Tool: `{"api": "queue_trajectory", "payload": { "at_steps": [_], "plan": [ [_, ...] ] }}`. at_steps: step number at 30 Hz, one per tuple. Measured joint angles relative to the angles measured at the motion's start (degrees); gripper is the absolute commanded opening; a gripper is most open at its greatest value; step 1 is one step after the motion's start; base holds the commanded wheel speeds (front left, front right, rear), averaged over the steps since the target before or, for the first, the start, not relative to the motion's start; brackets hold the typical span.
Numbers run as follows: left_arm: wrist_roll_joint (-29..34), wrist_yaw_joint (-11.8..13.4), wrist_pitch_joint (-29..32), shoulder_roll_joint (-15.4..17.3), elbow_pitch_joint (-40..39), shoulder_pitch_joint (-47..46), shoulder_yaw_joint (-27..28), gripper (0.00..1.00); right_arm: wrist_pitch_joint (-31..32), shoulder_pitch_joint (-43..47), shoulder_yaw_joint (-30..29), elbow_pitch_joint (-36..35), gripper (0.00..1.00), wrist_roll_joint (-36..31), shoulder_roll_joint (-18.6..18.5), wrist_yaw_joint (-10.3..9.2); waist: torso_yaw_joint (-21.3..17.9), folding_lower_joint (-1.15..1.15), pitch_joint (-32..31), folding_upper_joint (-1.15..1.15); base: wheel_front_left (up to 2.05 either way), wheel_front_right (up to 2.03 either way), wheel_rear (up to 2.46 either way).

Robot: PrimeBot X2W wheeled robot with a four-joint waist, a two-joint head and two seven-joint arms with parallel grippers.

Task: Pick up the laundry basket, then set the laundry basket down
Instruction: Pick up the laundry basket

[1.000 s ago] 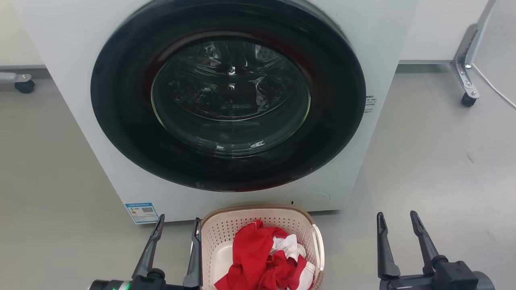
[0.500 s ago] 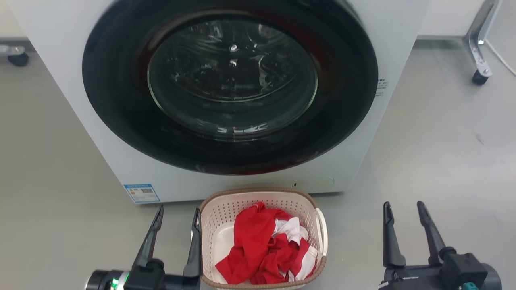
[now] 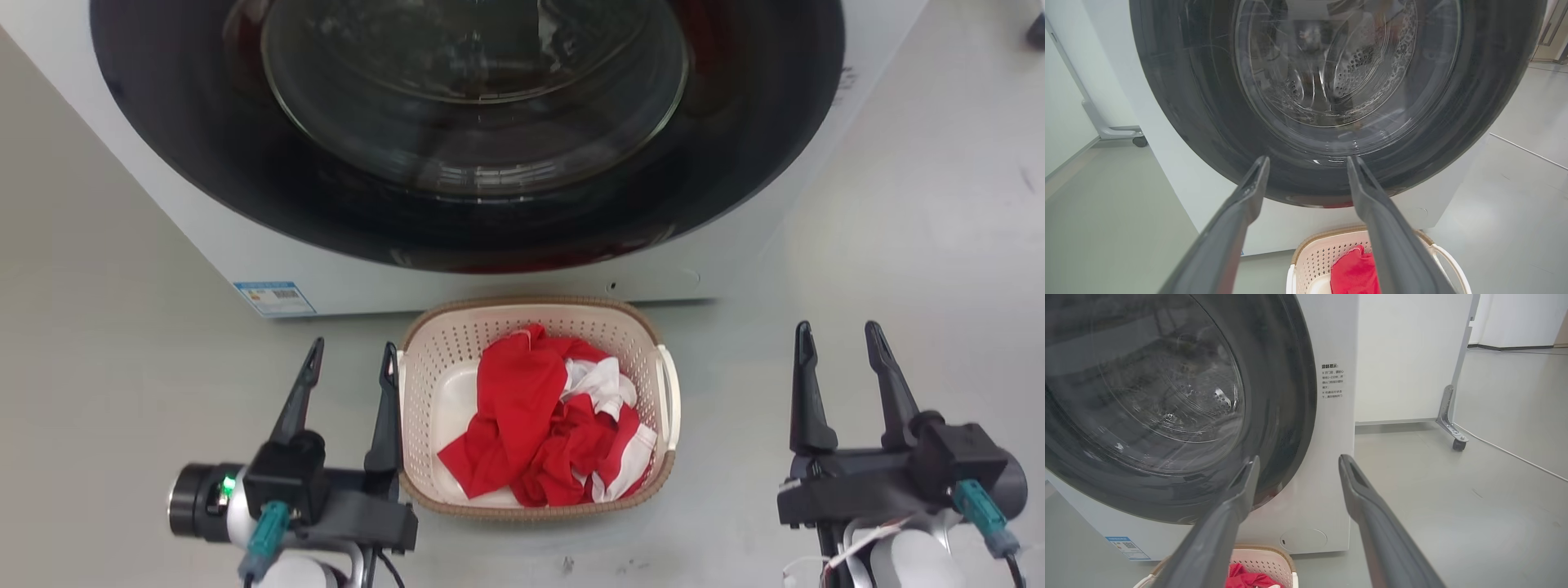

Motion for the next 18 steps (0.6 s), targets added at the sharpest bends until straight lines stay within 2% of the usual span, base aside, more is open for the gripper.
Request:
{"api": "queue_trajectory", "payload": {
  "at_steps": [5,18],
  "plan": [
    [-1.0,0.0,0.0,-0.3,4.8,-5.7,0.8,1.0,-0.2,-4.9,-0.2,4.2,1.0,0.1,-0.2,0.9,0.3,0.0,4.2,0.0,0.0,0.0,0.0],
    [-3.6,0.0,0.0,-0.8,16.1,-16.9,1.1,1.0,-0.2,-16.5,-0.6,15.6,1.0,0.5,-0.2,0.98,0.8,-0.01,15.3,0.0,0.0,0.0,0.0]
  ]
}}
